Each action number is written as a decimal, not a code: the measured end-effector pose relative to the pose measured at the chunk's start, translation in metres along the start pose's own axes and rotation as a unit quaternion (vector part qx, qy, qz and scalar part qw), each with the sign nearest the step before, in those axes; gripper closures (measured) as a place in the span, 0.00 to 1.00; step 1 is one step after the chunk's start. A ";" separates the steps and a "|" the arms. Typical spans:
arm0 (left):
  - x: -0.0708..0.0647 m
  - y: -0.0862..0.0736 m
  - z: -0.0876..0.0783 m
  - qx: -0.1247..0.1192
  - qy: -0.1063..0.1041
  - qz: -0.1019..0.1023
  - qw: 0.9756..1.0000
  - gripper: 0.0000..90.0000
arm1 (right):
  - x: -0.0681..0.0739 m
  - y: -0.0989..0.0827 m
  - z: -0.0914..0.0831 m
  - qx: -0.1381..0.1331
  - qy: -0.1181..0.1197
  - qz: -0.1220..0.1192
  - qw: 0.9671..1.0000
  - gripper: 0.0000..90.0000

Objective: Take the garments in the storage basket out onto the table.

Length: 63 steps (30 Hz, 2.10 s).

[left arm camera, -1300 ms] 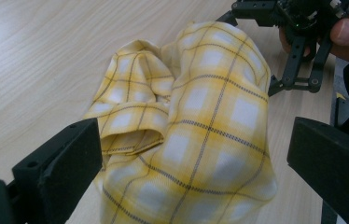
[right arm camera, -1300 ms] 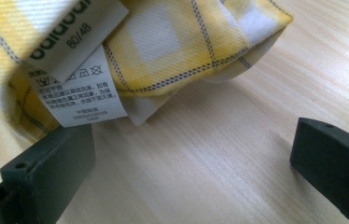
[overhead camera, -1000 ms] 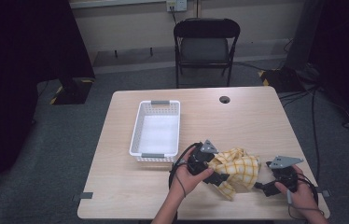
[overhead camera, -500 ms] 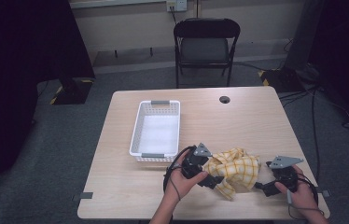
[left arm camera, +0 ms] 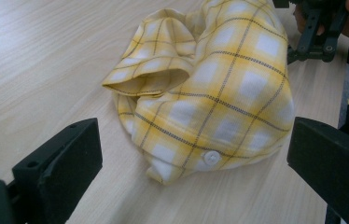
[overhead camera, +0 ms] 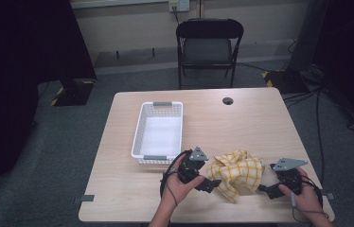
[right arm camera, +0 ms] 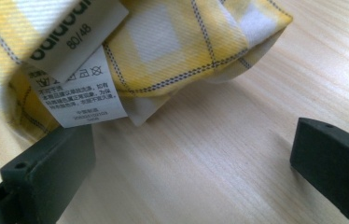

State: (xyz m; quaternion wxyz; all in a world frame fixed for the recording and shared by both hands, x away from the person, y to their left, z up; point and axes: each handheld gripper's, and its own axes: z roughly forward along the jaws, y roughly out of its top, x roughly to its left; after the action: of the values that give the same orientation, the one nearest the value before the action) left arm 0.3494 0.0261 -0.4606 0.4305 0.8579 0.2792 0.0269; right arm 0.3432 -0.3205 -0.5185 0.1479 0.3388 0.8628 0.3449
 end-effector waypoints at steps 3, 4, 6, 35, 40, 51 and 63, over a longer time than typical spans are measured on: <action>0.001 -0.002 -0.001 0.001 0.001 0.000 1.000 0.03 | 0.000 0.000 0.000 0.000 0.000 0.000 1.000 0.00; 0.001 -0.003 -0.001 0.000 0.002 0.001 1.000 0.03 | 0.000 0.000 0.000 0.000 0.000 0.000 1.000 0.00; 0.002 -0.004 -0.002 0.000 0.003 -0.002 1.000 0.03 | 0.000 0.000 0.000 0.000 0.000 0.000 1.000 0.00; 0.001 -0.027 -0.021 -0.001 0.017 -0.009 1.000 0.03 | 0.000 0.000 0.000 0.000 0.000 0.000 1.000 0.00; 0.003 -0.032 -0.024 0.001 0.020 -0.012 1.000 0.03 | 0.000 0.000 0.000 0.000 0.000 0.000 1.000 0.00; 0.006 -0.039 -0.031 -0.005 0.028 -0.012 1.000 0.03 | 0.000 0.000 0.000 0.000 0.000 0.000 1.000 0.00; 0.009 -0.047 -0.038 -0.006 0.035 -0.015 0.999 0.03 | 0.000 0.000 0.000 0.000 0.000 0.000 1.000 0.00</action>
State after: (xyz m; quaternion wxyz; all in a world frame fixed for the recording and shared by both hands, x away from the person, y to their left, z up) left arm 0.3249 0.0804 -0.4744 0.4257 0.8497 0.3068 0.0515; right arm 0.3432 -0.3206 -0.5185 0.1479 0.3388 0.8628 0.3449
